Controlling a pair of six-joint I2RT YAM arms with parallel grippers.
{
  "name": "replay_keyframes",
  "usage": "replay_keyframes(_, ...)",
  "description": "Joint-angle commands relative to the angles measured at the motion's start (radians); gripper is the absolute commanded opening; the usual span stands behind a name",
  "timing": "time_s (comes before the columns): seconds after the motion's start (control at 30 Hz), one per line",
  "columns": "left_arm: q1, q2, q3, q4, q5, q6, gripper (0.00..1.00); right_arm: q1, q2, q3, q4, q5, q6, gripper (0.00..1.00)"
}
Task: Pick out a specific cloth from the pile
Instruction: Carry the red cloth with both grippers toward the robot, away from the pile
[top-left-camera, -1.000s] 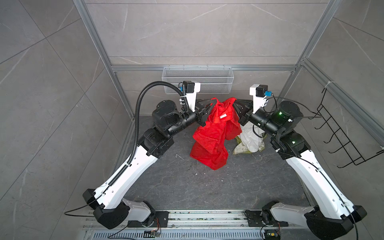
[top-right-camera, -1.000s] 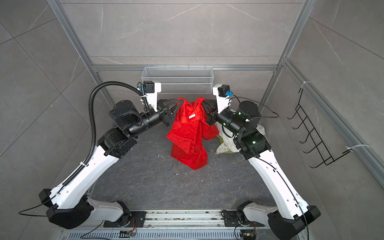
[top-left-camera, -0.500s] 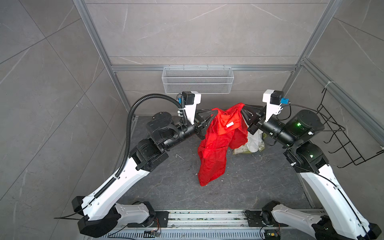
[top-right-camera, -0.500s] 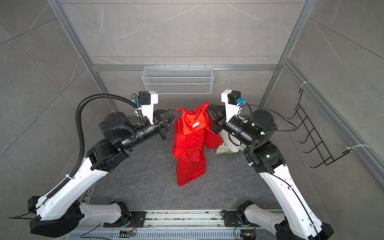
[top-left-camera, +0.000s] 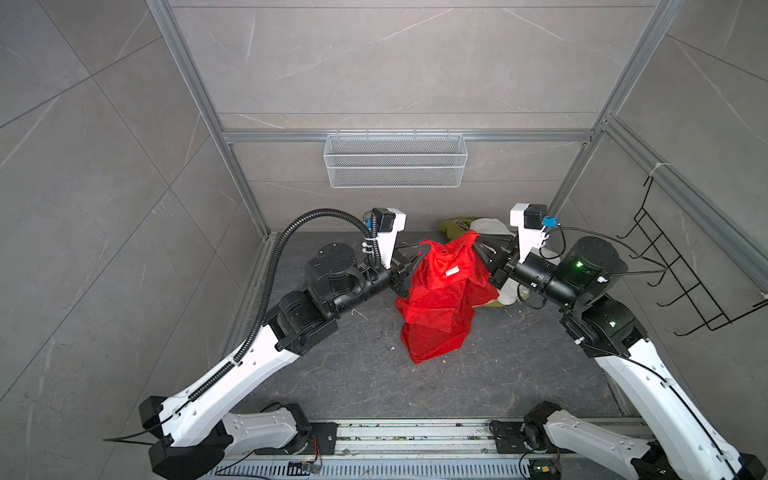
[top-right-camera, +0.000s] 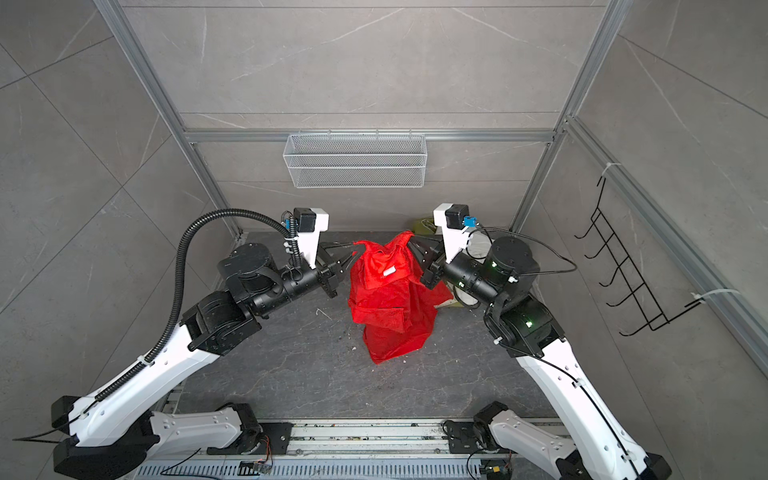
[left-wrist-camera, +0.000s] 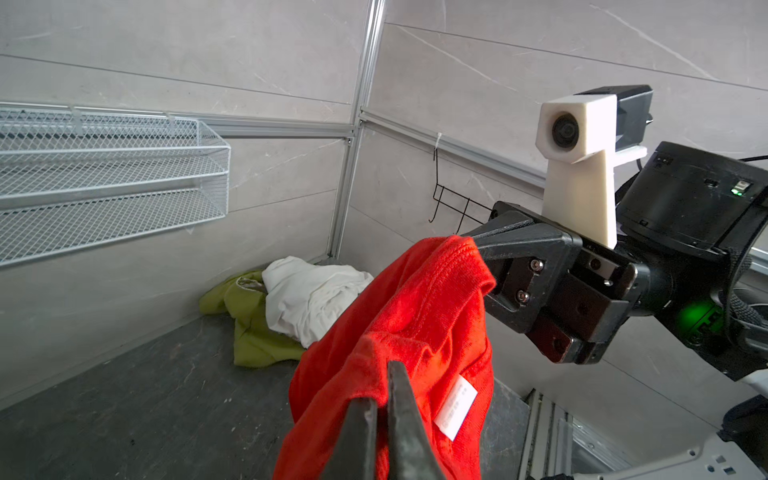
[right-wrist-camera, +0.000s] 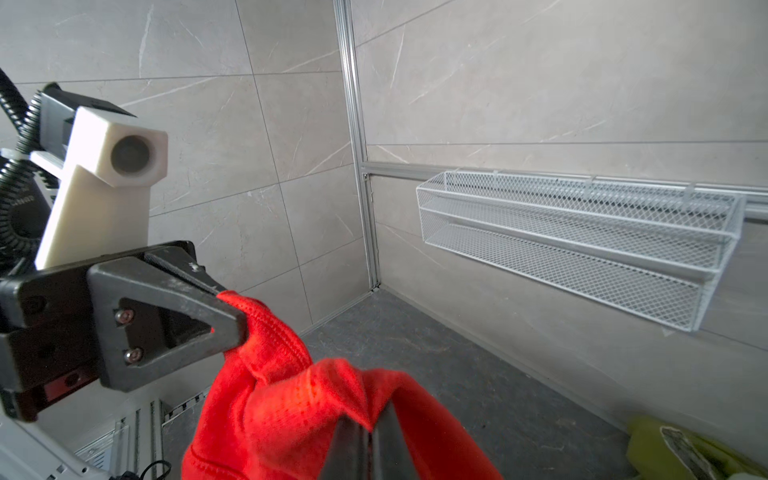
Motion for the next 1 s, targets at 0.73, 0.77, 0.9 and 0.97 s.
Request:
replay_keyframes(0.73, -0.003, -0.224, -0.149, -0.179, -0.327, -0.006, 0.0, 0.191, 0.225, -0.023, 0.165, -0.016, 0.049, 0.0)
replay_keyframes(0.77, -0.002, -0.23, -0.144, -0.185, -0.334, 0.003, 0.0, 0.198, 0.238, -0.01, 0.166, -0.016, 0.048, 0.0)
replay_keyframes(0.9, -0.003, -0.256, -0.105, -0.218, -0.355, 0.036, 0.0, 0.241, 0.289, 0.06, 0.155, -0.012, 0.031, 0.0)
replay_keyframes(0.97, -0.003, -0.27, -0.093, -0.232, -0.37, 0.052, 0.0, 0.261, 0.31, 0.092, 0.15, -0.005, 0.018, 0.0)
